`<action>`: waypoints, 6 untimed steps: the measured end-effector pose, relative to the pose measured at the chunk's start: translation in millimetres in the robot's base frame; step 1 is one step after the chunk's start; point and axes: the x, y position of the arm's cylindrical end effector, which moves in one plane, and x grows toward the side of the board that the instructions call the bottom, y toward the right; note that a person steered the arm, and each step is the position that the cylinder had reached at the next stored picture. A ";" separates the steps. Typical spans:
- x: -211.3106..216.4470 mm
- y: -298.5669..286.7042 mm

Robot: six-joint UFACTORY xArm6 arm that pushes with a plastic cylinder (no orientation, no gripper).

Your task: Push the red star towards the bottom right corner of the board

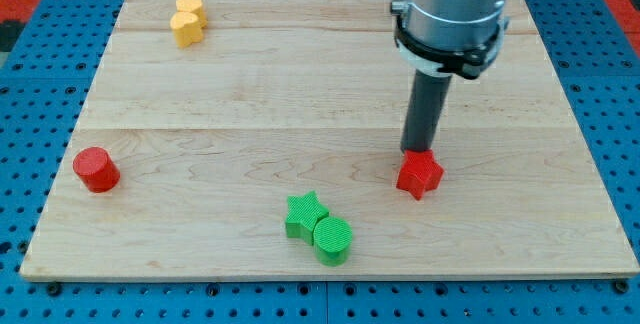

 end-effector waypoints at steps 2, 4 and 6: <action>-2.7 -55.1; 35.3 -19.5; 57.1 59.4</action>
